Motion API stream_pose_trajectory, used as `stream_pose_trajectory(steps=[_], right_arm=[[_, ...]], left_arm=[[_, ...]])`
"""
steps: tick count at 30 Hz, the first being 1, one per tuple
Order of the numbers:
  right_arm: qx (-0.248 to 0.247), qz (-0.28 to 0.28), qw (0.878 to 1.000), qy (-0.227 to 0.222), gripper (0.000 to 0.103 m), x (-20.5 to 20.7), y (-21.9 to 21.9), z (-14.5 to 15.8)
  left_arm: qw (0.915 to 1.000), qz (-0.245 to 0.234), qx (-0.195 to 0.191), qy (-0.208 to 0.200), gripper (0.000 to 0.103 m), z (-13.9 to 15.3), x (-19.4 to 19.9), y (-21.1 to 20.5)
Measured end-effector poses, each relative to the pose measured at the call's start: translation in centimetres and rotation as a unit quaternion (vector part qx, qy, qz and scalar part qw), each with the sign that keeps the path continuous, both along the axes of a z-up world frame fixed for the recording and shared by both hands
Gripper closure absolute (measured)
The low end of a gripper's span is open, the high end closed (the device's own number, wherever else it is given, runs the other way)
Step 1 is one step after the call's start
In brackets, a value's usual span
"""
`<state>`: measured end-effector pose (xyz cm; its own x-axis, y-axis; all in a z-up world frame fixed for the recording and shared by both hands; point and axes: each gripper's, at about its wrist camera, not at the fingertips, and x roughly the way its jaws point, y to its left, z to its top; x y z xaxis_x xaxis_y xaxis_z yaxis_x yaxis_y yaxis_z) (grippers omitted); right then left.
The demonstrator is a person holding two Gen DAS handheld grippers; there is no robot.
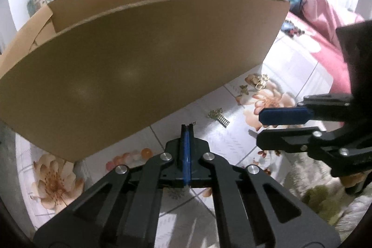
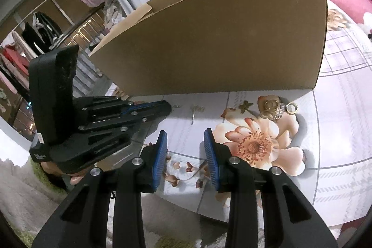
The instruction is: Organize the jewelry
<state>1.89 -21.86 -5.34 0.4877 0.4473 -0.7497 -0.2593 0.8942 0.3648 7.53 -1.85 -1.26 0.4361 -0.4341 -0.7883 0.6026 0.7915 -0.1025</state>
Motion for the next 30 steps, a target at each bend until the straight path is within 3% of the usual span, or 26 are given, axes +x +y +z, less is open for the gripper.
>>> stream_pose_trajectory(steps=[11, 30], right_arm=[[-0.037, 0.010, 0.999, -0.017, 0.071, 0.4, 1.9, 0.0], [-0.169, 0.028, 0.983, -0.066, 0.100, 1.6, 6.5, -0.6]], left_arm=[[0.9983, 0.018, -0.055, -0.006, 0.103, 2.5, -0.5, 2.7], [0.9973, 0.021, -0.070, -0.013, 0.103, 3.3, -0.7, 2.8]])
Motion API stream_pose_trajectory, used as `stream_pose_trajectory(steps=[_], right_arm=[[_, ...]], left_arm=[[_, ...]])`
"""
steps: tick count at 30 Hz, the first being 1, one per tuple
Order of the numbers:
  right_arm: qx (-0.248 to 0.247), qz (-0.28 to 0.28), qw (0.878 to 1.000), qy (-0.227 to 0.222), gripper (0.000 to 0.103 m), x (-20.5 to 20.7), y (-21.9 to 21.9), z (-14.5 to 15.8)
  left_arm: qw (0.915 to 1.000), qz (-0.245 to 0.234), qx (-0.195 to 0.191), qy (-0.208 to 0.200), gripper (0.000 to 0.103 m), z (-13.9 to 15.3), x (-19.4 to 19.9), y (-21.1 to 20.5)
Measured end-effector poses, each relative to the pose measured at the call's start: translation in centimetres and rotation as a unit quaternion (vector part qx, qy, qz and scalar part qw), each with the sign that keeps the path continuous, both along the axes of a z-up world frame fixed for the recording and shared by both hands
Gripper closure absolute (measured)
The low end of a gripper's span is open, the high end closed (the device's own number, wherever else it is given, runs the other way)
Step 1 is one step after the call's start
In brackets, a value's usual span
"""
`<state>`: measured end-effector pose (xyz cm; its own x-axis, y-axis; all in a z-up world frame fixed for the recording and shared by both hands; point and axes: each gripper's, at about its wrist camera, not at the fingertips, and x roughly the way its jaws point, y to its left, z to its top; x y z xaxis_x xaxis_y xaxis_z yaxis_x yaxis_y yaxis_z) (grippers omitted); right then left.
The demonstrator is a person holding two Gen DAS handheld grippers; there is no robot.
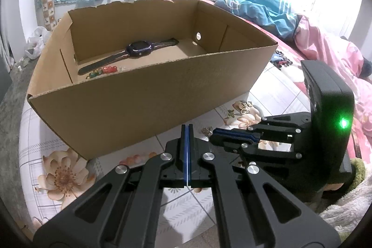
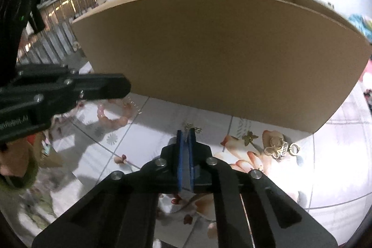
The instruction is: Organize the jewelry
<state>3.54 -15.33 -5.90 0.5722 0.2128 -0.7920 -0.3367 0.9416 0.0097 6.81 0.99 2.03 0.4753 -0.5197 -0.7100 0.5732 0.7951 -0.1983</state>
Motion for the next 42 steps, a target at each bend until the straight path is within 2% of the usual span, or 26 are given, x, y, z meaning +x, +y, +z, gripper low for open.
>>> stream_pose_trajectory(steps=[13, 17, 19, 20, 21, 22, 25, 28, 33, 38, 42], right_arm=[[0.021, 0.003, 0.999, -0.042, 0.101, -2.1, -0.3, 3.6], [0.032, -0.006, 0.999, -0.033, 0.101, -2.2, -1.0, 3.4], [0.042, -0.006, 0.999, -0.011, 0.098, -1.7, -1.3, 2.8], [0.034, -0.011, 0.999, -0.006, 0.092, -1.2, -1.1, 2.6], [0.029, -0.010, 1.000, -0.007, 0.081, -1.1, -1.0, 2.3], [0.028, -0.009, 1.000, -0.008, 0.078, -1.2, -0.9, 2.1], [0.016, -0.011, 1.000, -0.001, 0.077, -0.7, -0.7, 1.0], [0.006, -0.013, 1.000, 0.004, 0.080, -0.2, -0.5, 0.2], [-0.009, -0.002, 1.000, -0.006, 0.099, -0.1, 0.0, -0.4], [0.014, 0.000, 1.000, -0.005, 0.101, -0.6, -0.6, -0.2], [0.037, -0.002, 0.999, -0.014, 0.101, -1.0, -1.1, 1.1]], left_arm=[[0.9996, 0.002, -0.008, -0.028, 0.103, 2.3, -1.6, 0.8], [0.9993, 0.001, -0.009, -0.036, 0.103, 2.9, -2.0, 0.9], [0.9993, 0.001, -0.009, -0.036, 0.103, 3.0, -2.2, 1.0], [0.9994, 0.002, -0.009, -0.033, 0.103, 2.9, -2.2, 1.0], [0.9995, 0.002, -0.009, -0.032, 0.103, 2.8, -2.2, 1.0], [0.9995, 0.003, -0.009, -0.029, 0.103, 2.7, -2.2, 1.1], [0.9996, 0.006, -0.010, -0.025, 0.103, 2.4, -2.1, 1.2], [0.9997, 0.008, -0.012, -0.021, 0.103, 2.2, -1.7, 1.4], [0.9998, 0.008, -0.013, -0.015, 0.103, 1.7, -1.2, 1.4], [0.9998, 0.009, -0.016, -0.013, 0.103, 1.5, -0.9, 1.5], [0.9997, 0.009, -0.015, -0.018, 0.103, 1.8, -1.0, 1.5]])
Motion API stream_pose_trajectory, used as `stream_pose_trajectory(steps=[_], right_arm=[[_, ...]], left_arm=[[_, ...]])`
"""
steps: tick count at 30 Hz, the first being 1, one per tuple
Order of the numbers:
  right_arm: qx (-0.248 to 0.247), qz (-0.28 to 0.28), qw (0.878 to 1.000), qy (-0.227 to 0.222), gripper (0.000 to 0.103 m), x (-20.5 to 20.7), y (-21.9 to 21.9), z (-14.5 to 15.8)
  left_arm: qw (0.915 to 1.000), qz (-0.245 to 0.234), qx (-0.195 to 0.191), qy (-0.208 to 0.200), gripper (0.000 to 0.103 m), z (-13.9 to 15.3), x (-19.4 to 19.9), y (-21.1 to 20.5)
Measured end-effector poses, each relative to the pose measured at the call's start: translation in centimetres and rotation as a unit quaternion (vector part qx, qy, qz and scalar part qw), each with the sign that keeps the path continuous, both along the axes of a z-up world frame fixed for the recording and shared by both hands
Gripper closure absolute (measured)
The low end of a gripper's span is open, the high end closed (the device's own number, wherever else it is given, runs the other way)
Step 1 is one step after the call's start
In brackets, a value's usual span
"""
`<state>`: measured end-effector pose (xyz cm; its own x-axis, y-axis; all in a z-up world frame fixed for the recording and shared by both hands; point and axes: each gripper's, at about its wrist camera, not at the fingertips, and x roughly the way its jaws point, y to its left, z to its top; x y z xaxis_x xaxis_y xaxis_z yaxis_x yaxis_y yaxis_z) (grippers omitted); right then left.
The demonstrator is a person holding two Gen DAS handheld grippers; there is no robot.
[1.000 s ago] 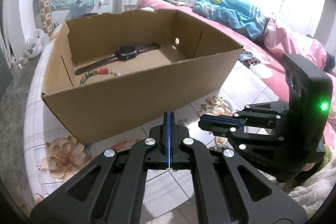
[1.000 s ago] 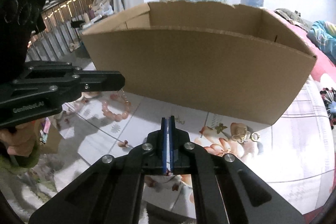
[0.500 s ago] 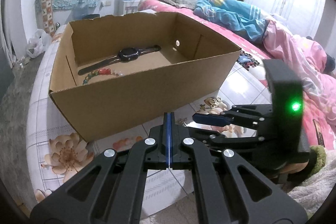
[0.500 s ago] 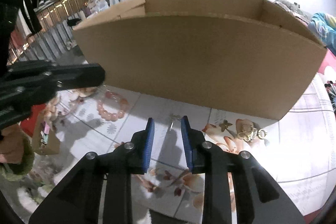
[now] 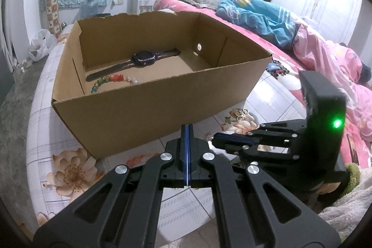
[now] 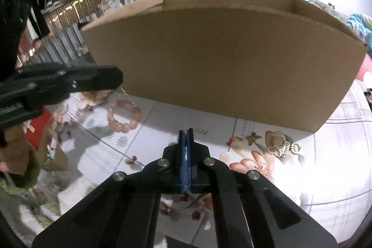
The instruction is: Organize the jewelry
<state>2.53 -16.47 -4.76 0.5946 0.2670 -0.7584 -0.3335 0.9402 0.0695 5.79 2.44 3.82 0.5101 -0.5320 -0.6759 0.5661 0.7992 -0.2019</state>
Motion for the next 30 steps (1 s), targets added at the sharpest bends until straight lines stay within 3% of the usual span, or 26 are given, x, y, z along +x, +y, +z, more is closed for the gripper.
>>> stream_pose_trajectory(steps=[9, 16, 19, 23, 27, 30], right_arm=[[0.028, 0.002, 0.997, -0.071, 0.101, -1.7, -0.5, 6.0], [0.070, 0.016, 0.990, -0.125, 0.101, 0.6, -1.3, 11.4], [0.089, 0.017, 0.989, -0.116, 0.101, 2.8, -1.6, 11.8], [0.101, 0.004, 0.991, -0.083, 0.101, 6.6, -2.2, 11.1], [0.081, -0.020, 0.995, -0.054, 0.101, 10.3, -1.7, 9.6], [0.051, -0.040, 0.997, -0.045, 0.101, 12.6, -1.2, 8.7]], left_arm=[[0.9992, -0.013, -0.033, -0.020, 0.103, 3.4, -0.6, 0.2], [0.9949, -0.022, -0.084, -0.051, 0.103, 7.8, 0.9, 0.4], [0.9951, -0.016, -0.080, -0.057, 0.103, 8.5, 2.6, -0.2], [0.9972, 0.003, -0.068, -0.030, 0.103, 7.8, 6.2, -1.0], [0.9981, 0.023, -0.054, 0.020, 0.103, 5.5, 10.4, -1.8], [0.9987, 0.034, -0.026, 0.026, 0.103, 4.2, 12.1, -2.7]])
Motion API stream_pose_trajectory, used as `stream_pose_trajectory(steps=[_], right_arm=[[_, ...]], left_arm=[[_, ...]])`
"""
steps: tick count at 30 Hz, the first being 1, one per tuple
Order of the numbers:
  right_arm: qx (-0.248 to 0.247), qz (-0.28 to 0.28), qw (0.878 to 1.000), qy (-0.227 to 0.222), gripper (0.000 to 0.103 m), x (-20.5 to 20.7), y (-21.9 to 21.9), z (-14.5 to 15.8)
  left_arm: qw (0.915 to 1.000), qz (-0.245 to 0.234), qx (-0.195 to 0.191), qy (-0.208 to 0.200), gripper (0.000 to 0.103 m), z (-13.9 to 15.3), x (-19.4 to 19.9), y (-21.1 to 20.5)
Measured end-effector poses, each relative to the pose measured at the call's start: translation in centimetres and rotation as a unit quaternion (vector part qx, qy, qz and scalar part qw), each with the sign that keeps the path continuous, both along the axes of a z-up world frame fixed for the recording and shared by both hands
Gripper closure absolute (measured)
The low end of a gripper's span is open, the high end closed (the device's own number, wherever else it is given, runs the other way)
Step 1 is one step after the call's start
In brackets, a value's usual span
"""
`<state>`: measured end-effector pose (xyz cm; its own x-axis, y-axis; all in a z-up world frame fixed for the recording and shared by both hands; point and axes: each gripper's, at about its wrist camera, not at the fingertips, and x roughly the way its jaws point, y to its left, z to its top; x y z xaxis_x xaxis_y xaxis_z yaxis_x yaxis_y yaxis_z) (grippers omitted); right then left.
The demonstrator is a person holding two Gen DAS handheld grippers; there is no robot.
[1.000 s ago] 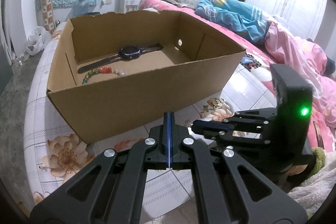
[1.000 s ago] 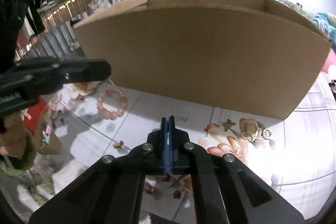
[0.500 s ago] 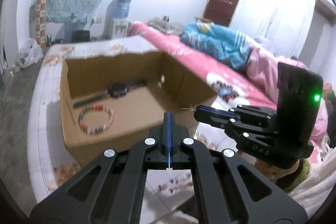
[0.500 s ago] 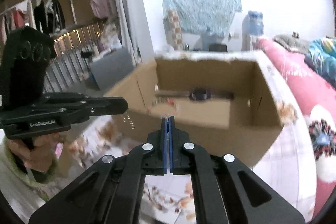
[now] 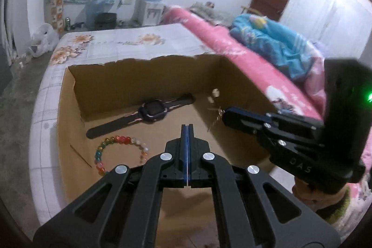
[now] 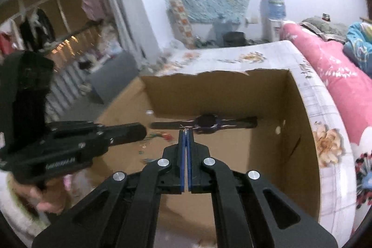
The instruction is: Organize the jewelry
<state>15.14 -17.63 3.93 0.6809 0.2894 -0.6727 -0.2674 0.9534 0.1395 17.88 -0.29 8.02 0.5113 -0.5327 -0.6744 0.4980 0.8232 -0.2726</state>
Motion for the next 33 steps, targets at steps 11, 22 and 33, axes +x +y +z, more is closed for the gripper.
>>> stream_pose_trajectory(steps=[11, 22, 33], right_arm=[[-0.019, -0.031, 0.999, 0.001, 0.082, 1.9, -0.2, -0.9], [0.044, -0.032, 0.997, -0.046, 0.059, -1.9, -2.2, 2.4], [0.087, -0.030, 0.994, -0.057, 0.030, -6.4, -3.0, 3.9]], left_arm=[[0.9985, 0.042, 0.034, 0.007, 0.086, -0.8, 1.6, -1.0], [0.9977, 0.047, 0.027, -0.042, 0.050, 2.4, -3.2, 0.5], [0.9987, 0.020, 0.036, -0.031, 0.022, 2.1, -9.9, 1.9]])
